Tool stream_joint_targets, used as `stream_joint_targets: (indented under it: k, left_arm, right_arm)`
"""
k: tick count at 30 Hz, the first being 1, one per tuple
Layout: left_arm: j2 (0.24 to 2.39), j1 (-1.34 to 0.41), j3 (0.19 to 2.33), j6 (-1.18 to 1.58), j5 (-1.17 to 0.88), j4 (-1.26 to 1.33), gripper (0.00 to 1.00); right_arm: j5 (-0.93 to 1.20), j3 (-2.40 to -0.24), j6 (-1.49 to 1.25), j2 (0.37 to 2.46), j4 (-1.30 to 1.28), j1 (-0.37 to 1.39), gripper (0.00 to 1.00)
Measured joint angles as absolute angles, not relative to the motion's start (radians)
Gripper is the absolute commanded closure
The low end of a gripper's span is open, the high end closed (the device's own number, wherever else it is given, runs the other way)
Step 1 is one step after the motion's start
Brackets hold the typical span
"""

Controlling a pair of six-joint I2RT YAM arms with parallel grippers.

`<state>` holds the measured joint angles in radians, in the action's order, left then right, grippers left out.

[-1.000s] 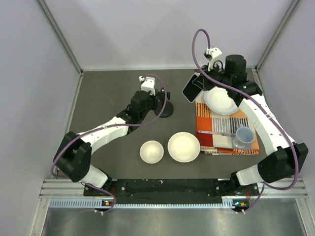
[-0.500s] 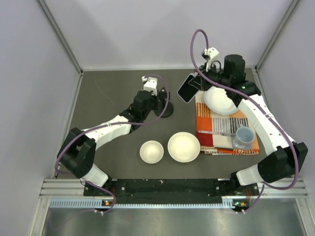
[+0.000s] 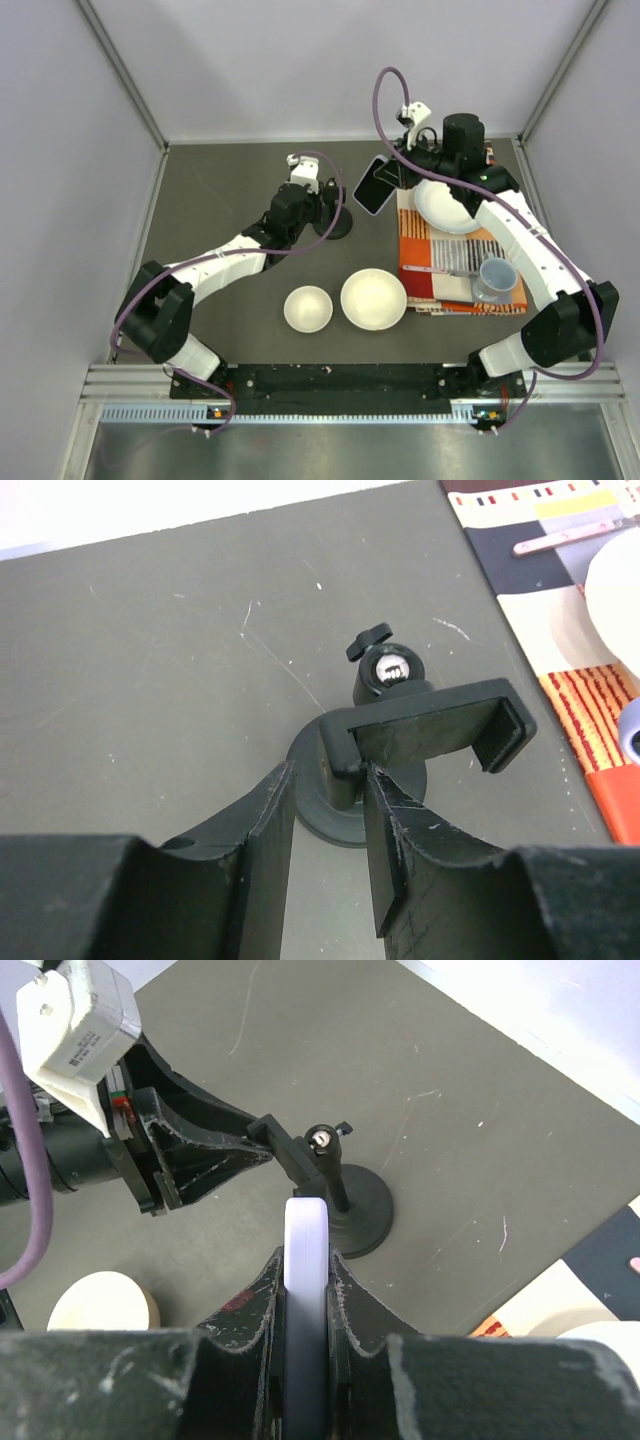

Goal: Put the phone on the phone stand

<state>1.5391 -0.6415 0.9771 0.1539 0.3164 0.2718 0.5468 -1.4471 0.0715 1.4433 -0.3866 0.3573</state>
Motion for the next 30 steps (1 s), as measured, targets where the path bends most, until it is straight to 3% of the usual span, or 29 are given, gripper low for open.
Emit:
stream_joint_targets:
  k: [5, 16, 18, 19, 23, 30]
  left_arm:
    - [1.521, -0.643, 0.977, 0.153, 0.316, 0.287, 0.71]
    - [1.520, -0.643, 0.977, 0.154, 0.315, 0.287, 0.70]
    - [1.520, -0.643, 0.977, 0.154, 0.315, 0.287, 0.77]
    - [1.520, -0.643, 0.977, 0.154, 0.314, 0.287, 0.87]
    - [1.521, -0.643, 0.978, 0.135, 0.312, 0.287, 1.00]
    - [1.515, -0.631, 0.980, 0.073, 0.239, 0.285, 1.00]
  right_arm:
    - [0.547, -1.447, 0.080, 1.447, -0.390, 0.362, 1.00]
    - [0.548, -1.447, 0.088, 1.448, -0.390, 0.364, 1.00]
    - [0.548, -1.447, 0.089, 1.450, -0.390, 0.365, 1.00]
    - [0.551, -1.447, 0.091, 1.451, -0.390, 0.365, 1.00]
    - [0.580, -1.449, 0.110, 1.467, -0.391, 0.371, 1.00]
    - [0.646, -1.453, 0.254, 1.489, -0.427, 0.446, 1.00]
